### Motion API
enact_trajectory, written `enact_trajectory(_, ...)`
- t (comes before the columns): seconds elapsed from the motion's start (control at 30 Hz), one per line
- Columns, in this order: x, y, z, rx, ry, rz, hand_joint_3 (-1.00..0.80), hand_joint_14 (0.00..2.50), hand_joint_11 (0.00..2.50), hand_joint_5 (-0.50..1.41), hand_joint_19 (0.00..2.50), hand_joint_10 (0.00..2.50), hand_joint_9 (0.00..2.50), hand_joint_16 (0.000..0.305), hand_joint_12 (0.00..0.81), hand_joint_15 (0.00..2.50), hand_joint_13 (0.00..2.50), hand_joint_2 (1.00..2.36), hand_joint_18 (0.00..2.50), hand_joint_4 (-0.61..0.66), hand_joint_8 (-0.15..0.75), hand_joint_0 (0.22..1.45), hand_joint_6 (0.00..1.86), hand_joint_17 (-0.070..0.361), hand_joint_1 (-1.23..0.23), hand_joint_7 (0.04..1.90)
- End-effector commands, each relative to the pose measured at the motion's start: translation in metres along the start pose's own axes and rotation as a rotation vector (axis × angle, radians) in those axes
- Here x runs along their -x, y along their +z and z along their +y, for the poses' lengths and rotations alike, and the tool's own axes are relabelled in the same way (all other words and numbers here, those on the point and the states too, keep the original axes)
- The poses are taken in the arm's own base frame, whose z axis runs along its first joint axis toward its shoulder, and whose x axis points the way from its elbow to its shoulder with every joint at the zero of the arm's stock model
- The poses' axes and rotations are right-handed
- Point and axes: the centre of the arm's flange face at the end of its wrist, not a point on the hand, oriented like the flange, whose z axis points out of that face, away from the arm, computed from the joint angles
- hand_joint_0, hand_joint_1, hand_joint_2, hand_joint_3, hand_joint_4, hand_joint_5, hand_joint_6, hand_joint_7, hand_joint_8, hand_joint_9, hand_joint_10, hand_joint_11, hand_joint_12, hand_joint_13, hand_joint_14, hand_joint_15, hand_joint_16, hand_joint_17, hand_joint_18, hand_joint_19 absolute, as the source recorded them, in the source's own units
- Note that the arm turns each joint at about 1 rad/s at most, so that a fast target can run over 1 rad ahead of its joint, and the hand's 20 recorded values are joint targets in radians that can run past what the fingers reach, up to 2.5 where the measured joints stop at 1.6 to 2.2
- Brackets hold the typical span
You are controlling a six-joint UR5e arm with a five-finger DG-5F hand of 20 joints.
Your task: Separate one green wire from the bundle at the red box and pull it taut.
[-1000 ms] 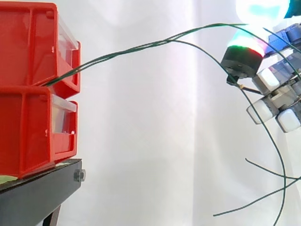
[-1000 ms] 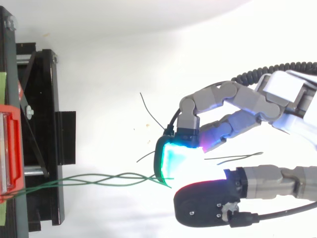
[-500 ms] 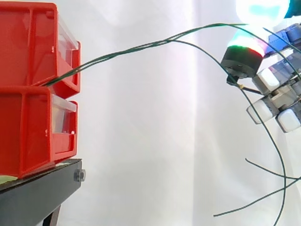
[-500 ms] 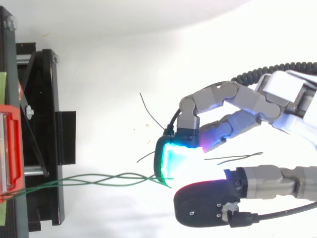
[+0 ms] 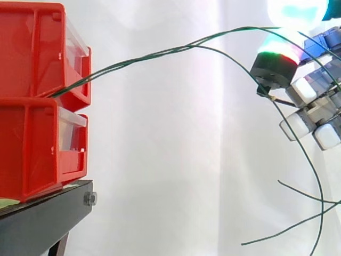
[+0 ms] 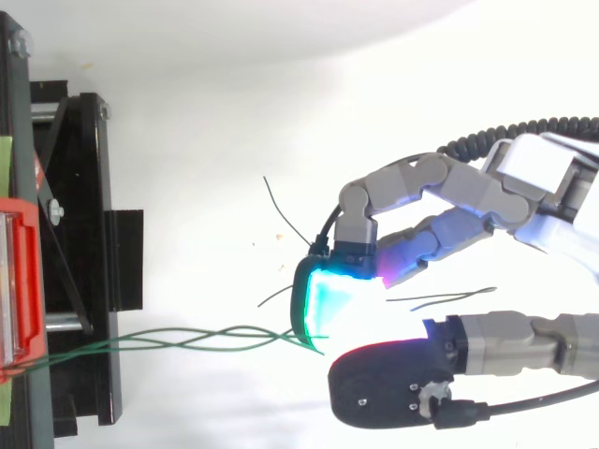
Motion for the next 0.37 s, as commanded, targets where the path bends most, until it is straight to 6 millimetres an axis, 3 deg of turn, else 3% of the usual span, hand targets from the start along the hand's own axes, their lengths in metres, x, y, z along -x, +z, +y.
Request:
enact_trajectory(0.0, 0.0000, 0.0000, -0.0005, -0.001, -0.001, 0.000, -0.16, 0.02, 0.66, -0.15, 0.52, 0.03, 0.92, 0.056, 0.369, 0.39, 0.81, 1.02, 0.74, 0.07, 0.287, 0.62, 0.88, 0.127, -0.72, 1.18)
enact_trajectory(0.33, 0.0000, 0.0000, 0.0002, 0.000, 0.001, 0.000, -0.16, 0.02, 0.66, -0.15, 0.53, 0.02, 0.92, 0.056, 0.368, 0.39, 0.81, 1.02, 0.74, 0.07, 0.288, 0.62, 0.88, 0.127, -0.72, 1.17)
